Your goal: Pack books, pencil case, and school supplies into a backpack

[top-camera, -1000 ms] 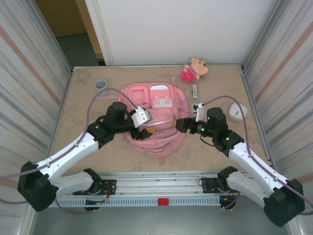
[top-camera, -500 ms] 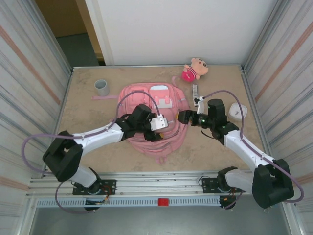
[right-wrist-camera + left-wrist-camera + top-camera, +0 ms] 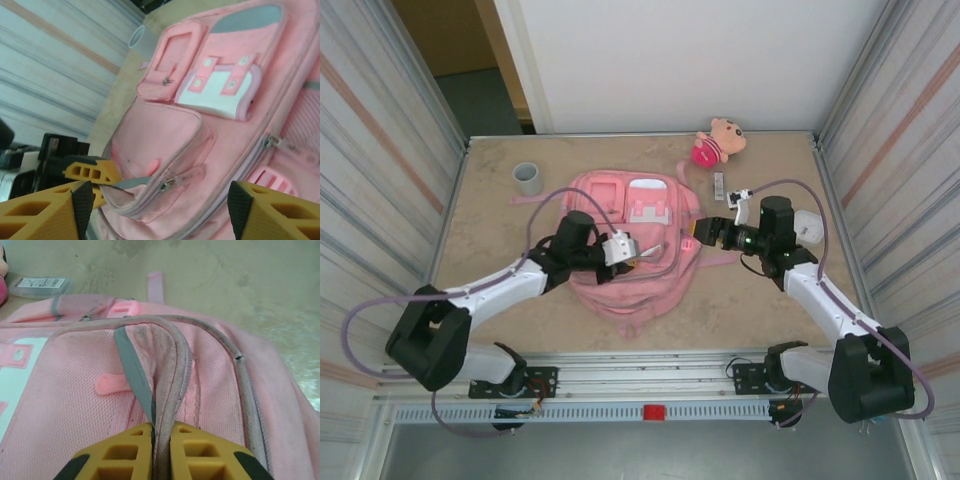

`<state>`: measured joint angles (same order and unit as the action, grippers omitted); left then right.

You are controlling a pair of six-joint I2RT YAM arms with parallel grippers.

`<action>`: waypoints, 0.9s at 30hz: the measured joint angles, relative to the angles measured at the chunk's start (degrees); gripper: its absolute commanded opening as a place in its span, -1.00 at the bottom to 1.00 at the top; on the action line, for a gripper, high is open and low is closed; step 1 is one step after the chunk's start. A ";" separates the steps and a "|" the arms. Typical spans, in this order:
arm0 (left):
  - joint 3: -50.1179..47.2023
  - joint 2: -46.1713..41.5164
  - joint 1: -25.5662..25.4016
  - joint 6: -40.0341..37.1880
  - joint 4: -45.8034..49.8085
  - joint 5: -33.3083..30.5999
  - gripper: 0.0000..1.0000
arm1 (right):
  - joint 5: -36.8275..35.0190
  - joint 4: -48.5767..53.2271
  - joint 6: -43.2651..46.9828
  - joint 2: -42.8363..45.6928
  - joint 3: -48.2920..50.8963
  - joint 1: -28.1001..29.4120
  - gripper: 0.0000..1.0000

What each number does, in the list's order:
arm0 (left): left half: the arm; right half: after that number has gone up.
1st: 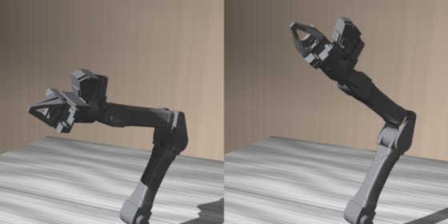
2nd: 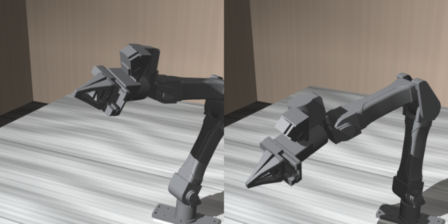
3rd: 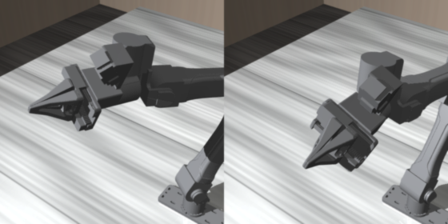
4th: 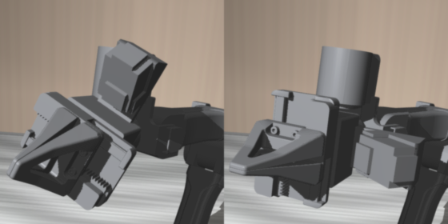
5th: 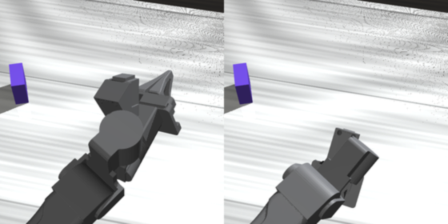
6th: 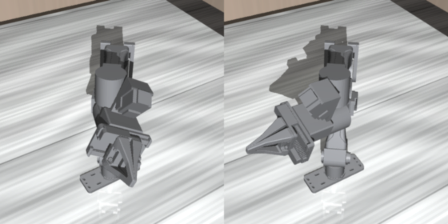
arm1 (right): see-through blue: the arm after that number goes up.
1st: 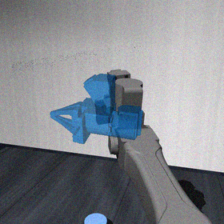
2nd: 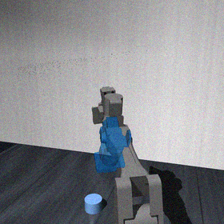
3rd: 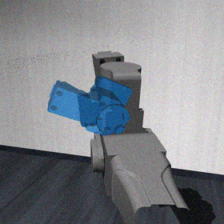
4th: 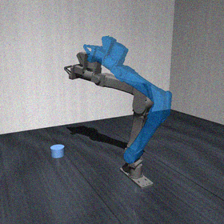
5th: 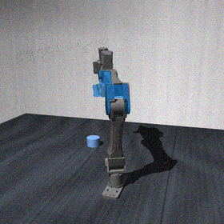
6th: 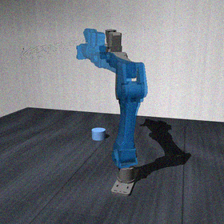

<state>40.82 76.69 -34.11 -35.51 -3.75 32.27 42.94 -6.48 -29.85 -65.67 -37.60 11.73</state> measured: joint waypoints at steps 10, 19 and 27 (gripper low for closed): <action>-1.31 -2.67 4.94 0.20 -0.44 8.48 -0.76 | 5.68 -3.30 3.45 -11.67 -4.24 0.33 0.50; -2.01 -3.10 5.25 0.35 -0.85 9.94 -0.75 | 10.75 -5.75 6.10 -23.82 -11.58 5.16 0.50; -2.01 -3.10 5.25 0.96 -0.79 9.49 -0.75 | 15.54 -5.55 7.15 -28.48 -14.34 8.28 0.37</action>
<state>38.81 73.58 -28.86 -34.54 -4.54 41.76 58.48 -12.03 -22.70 -94.15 -51.94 20.01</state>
